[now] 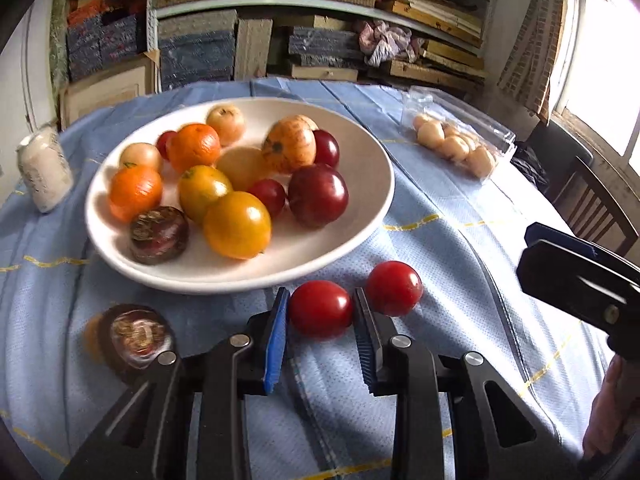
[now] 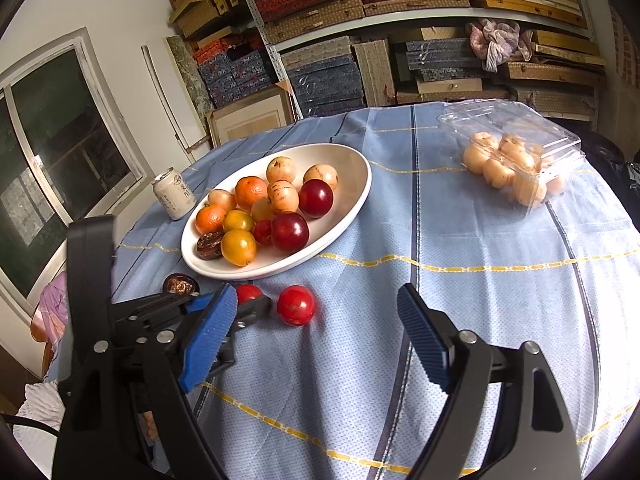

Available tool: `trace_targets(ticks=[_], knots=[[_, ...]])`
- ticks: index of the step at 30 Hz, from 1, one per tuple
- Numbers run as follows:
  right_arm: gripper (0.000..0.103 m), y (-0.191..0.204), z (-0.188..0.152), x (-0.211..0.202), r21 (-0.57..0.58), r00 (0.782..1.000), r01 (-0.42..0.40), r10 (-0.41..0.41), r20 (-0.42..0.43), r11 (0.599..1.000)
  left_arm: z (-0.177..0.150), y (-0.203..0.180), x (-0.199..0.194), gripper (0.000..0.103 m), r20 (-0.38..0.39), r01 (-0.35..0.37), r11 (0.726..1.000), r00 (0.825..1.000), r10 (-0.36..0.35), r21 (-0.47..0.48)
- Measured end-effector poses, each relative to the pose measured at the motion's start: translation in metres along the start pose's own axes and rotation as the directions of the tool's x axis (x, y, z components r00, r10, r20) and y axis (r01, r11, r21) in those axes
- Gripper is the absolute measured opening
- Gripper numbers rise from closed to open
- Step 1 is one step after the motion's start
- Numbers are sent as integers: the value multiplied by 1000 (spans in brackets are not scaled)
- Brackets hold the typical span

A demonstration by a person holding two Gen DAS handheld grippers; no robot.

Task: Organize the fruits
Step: 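Close both grippers on the red tomatoes and lift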

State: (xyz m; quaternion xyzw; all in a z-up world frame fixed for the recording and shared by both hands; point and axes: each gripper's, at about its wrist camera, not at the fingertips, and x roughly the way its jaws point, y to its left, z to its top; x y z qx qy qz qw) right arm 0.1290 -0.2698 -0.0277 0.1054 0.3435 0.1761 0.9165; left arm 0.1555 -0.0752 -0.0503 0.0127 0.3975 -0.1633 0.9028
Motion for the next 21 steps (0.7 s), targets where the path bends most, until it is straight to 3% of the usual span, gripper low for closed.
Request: trace_targets(ticks=[7,13,18,21], knots=[[80,3,-6,14,-39,999,27,-29,-46,999,-21,13,-47,31,45,-63,997,997,61,46],[79,31,-21,32,-149,996,14,-27,-84,989,-49,40,-83,31,85,-150,987,986,145,50],[58,41,-24,45,-202,994,34,-54,-91,979,-57,57,-91,31,101,-161,987,982,160,4],[36,35,-20,53,-171,992,49,-67,-105,984,-56,56,-97,31,123,-157,988,980,155,8]])
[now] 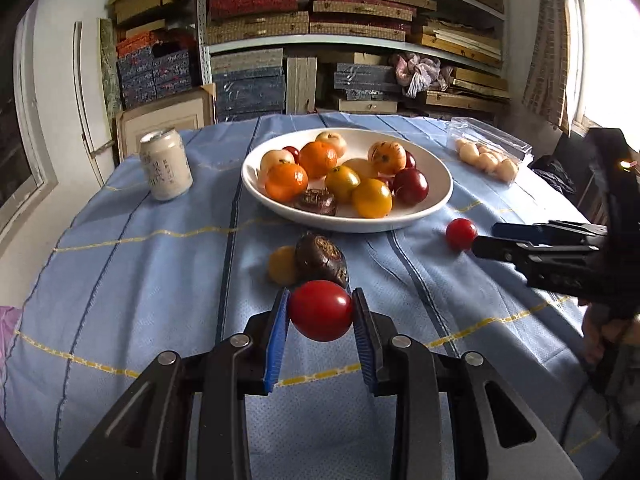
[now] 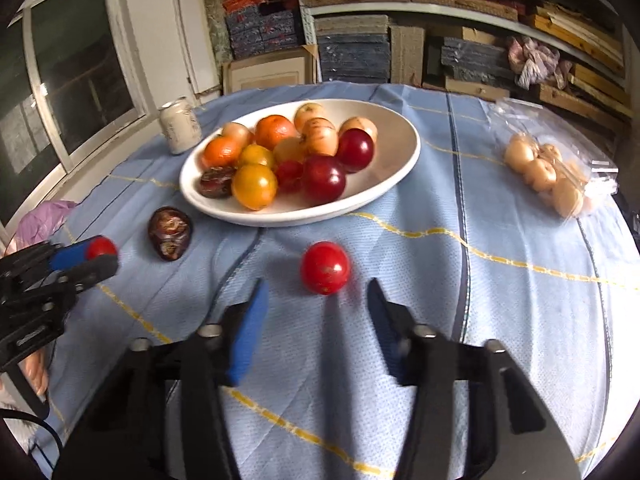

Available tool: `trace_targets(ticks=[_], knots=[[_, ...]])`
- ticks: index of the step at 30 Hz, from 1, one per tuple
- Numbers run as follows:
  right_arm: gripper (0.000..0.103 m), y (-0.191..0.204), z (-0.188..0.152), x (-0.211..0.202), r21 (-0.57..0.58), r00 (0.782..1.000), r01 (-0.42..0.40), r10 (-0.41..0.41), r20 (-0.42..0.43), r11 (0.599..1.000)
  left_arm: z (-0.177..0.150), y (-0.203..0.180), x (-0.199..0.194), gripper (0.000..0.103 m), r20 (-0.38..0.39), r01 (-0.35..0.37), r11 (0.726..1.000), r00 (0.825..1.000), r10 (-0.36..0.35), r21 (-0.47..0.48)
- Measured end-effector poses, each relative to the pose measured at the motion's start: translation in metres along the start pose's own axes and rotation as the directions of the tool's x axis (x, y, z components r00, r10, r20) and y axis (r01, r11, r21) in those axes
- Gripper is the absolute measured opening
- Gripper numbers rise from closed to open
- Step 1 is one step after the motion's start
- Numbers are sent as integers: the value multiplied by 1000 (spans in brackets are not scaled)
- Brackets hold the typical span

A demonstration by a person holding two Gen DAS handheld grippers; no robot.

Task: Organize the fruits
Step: 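Close both grippers on the red tomatoes and lift, then carry both red tomatoes over the white plate, lower them and open both grippers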

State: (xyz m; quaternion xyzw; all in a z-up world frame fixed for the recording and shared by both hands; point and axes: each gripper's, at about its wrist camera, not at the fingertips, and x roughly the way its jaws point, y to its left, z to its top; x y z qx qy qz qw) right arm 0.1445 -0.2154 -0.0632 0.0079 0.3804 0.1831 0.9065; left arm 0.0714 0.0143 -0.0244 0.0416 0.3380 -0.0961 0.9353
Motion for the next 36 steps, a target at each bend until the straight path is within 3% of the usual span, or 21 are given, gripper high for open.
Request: trace_targets(ticks=[5,17,21,28,36], knots=[[35,0,5,10,-3,1000,12,-12,-20,1000,0,-3,-3,31,2,46,999,999,-46,2],[35,7,17,33,-31,998,10,-12,-68,999,-5,-4,7,32,-40,74,997,996,-74,-12],[29,8,17,35,-34,997,-1,-1,-78,999,-6,-4,9,32,-51,79,997,996,-79,-12],[29,22,2,23,-43,993,-89,85,-78,995,-7,1,15,32,-72,84,996,994,-86,-31],[29,58,-21,-9,-79,991,-131,129,-31,988,-9,2,14,32,-65,62,998,996,-64,-31]])
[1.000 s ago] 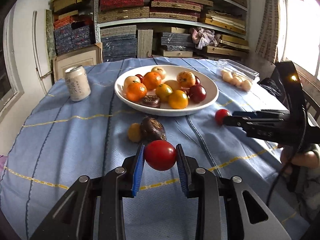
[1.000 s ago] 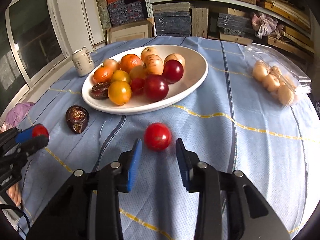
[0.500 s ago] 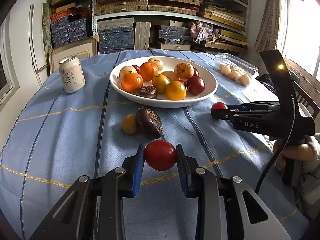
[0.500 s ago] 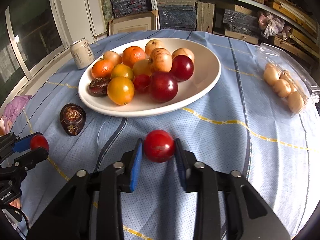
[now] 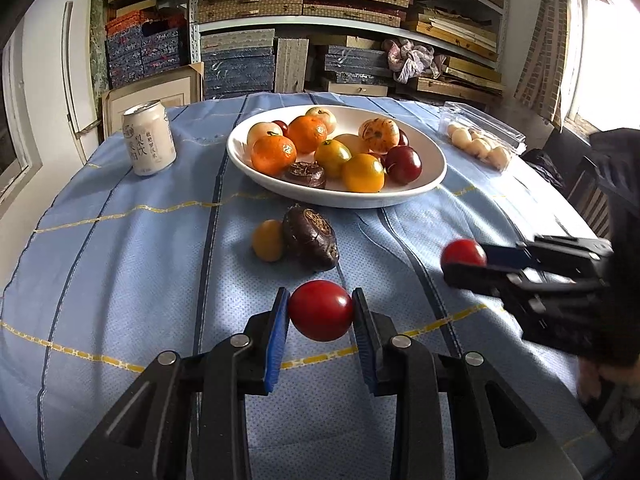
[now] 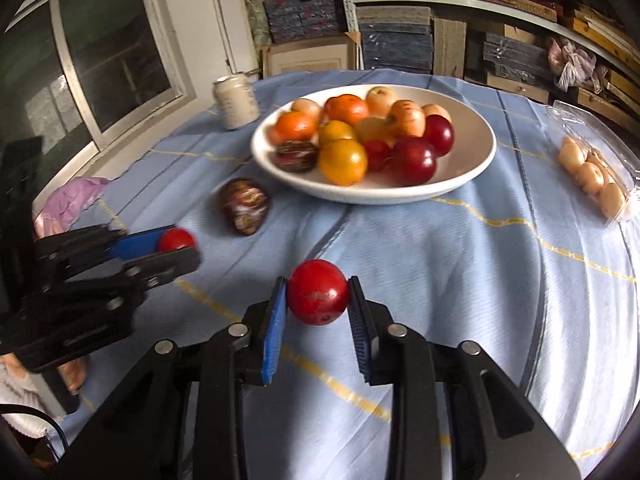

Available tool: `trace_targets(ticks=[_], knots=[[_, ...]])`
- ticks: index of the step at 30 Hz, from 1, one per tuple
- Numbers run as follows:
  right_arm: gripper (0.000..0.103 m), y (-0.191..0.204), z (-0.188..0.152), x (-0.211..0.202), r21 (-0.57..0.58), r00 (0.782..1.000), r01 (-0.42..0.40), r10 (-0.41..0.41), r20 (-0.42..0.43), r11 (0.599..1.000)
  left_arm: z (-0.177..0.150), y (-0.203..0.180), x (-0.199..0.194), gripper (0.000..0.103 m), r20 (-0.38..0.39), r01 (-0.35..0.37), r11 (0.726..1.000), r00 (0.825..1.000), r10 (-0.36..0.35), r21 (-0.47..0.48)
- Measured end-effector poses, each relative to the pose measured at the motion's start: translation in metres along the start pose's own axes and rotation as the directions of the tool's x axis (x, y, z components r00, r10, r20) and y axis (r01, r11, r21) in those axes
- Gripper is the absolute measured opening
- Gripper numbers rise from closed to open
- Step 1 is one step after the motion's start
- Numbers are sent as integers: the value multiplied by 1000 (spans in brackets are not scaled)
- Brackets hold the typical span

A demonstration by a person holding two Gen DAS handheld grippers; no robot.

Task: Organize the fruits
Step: 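Carry both red tomatoes over the white plate, lower them and open both grippers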

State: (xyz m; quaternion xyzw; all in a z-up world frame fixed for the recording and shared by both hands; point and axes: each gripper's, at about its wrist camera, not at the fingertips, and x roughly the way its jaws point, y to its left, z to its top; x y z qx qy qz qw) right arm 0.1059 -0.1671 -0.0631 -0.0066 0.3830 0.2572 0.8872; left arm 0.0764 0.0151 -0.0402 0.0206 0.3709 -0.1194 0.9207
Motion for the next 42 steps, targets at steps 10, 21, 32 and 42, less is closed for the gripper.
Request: trace_targets(ticks=[10,21,32,42], knots=[[29,-18,6,-46,77,994,0,-9,109,997,10,-3,-10,32,24,-3,1000,1000,3,-9],[29,-62,82,-61,134,976,11,-40,213,991,94,13,2,32,58,-74,997,995,76,-29],[29,-76,168,25,98,985,21,-37,168,995,173,16,72,32,35,-107,993,993,109,-44],[29,-86,183,103,33,998,49,-51,37,998,171,28,127,32,-29,-102,993,995,101,-58]])
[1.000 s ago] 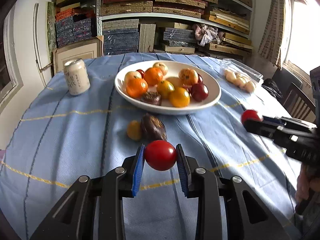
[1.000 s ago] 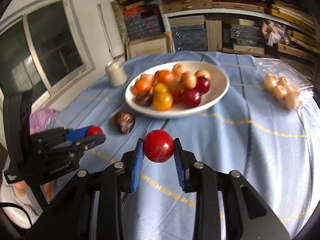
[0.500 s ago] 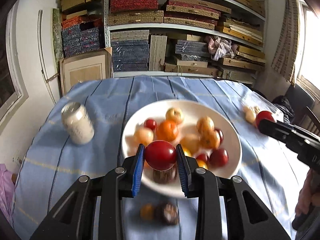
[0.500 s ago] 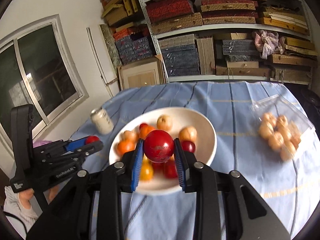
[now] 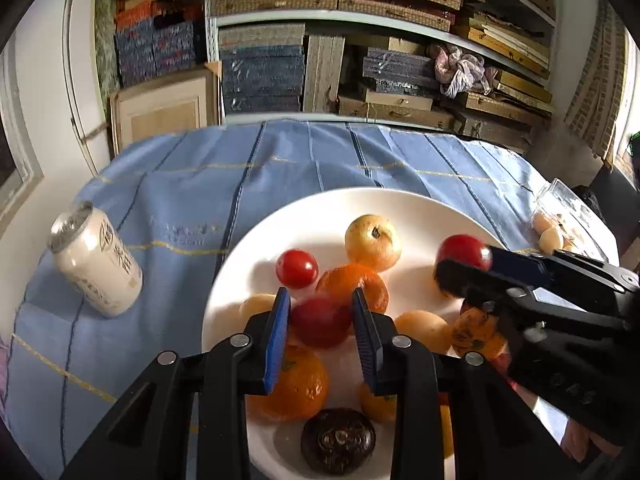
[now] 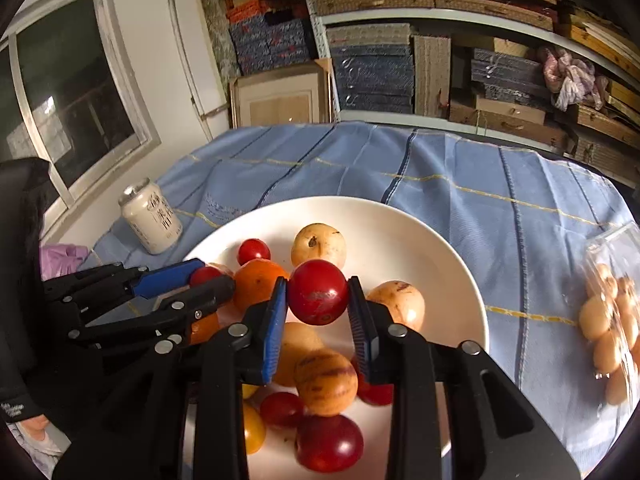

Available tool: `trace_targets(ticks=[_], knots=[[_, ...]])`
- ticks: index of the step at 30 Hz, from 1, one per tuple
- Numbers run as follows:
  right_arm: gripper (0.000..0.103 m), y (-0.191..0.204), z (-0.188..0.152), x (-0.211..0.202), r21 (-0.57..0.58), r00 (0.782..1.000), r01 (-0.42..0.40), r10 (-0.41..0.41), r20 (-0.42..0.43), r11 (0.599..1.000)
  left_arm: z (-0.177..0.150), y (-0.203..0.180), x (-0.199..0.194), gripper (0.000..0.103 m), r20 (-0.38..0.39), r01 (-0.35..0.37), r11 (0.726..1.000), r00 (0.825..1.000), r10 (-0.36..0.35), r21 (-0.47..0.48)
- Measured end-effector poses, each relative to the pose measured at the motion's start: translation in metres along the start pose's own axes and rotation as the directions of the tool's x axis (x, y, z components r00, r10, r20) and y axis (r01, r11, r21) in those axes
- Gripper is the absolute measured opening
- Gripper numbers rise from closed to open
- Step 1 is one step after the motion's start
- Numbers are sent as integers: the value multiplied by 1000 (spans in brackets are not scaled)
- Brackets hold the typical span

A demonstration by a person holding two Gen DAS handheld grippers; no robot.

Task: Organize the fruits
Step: 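Carry both red tomatoes over the white plate, lower them and open both grippers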

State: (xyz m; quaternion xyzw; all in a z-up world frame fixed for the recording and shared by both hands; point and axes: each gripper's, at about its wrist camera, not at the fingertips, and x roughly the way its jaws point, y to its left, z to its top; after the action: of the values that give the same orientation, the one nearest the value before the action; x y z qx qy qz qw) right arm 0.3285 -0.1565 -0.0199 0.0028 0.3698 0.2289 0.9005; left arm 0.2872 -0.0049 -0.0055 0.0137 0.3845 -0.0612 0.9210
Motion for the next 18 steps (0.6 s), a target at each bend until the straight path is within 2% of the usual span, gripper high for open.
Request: trace_targets(ticks=[7,11,15,18], knots=[[30,-3,-3,15,1,1000,6,-6,-23,1000,0,0,1,33,12,22,1000,1000,-22,-19],[30,-4,-3,8,2,1000,1,-1,-7,1000,1,4,-2,40,14,29,999,999,-29,-40],[31,0,-1,-13,8,999,-11,10,35,1000,3,10,-16,41,30,19,999,999,-18,-50],[34,6,2,-50,19,994,-35,33,108,999,0,16,-34,41,47,6,999,999,-4,-51]])
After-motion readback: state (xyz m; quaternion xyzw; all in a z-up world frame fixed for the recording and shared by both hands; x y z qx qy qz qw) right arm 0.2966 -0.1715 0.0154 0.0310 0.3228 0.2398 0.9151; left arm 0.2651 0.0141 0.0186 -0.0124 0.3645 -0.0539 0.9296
